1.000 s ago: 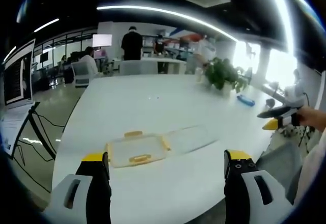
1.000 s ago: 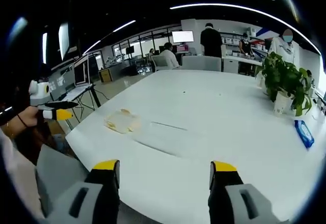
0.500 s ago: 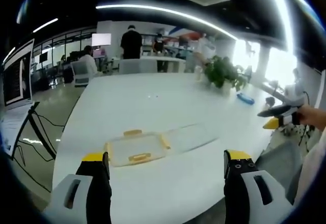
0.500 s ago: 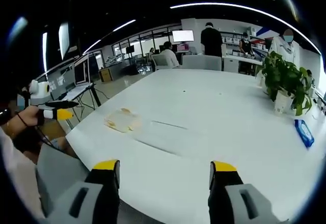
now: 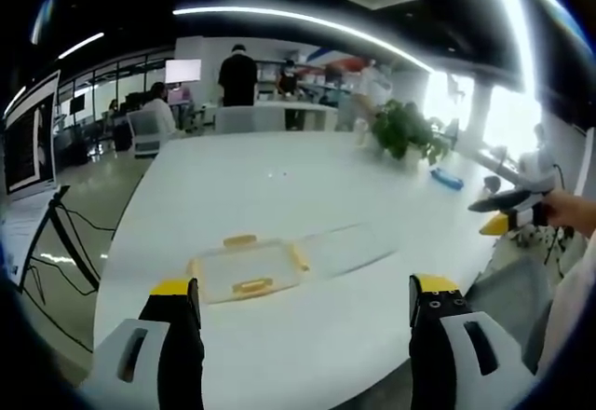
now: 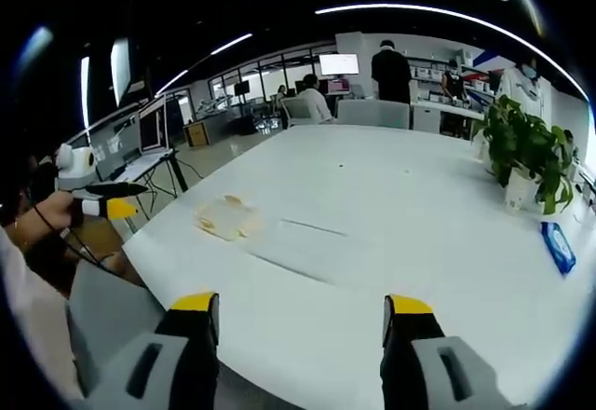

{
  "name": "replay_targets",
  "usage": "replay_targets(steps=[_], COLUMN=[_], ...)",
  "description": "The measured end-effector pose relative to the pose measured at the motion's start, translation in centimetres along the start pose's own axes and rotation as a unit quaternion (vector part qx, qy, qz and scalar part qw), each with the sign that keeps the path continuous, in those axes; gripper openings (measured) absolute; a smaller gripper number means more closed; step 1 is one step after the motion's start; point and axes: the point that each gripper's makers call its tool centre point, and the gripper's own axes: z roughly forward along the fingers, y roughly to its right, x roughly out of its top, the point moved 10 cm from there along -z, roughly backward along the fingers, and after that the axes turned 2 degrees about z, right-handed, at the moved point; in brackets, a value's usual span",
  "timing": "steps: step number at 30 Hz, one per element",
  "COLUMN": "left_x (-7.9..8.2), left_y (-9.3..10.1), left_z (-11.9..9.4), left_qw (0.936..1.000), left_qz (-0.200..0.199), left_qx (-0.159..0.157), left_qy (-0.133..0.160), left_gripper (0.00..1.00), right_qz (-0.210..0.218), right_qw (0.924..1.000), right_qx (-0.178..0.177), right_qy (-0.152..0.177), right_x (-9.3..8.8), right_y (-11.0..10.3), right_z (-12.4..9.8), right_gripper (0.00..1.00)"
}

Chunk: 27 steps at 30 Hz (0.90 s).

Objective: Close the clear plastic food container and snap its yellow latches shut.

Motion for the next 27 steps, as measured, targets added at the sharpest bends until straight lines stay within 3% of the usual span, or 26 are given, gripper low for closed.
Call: replay_targets(steps=[27], left_x=[-1.0], left_y=[-0.4], left_z=[0.2], left_qw=[0.9997], left_qz=[0.002], left_qx=[0.003], left_qy=[-0.023], left_gripper=[0.90], right_qz=[0.001], right_qw=[0.9996], right_qx=[0.017], right_qy=[-0.020], right_x=[-0.7], right_y=[-0.7], right_z=[1.4], right_gripper=[0.71])
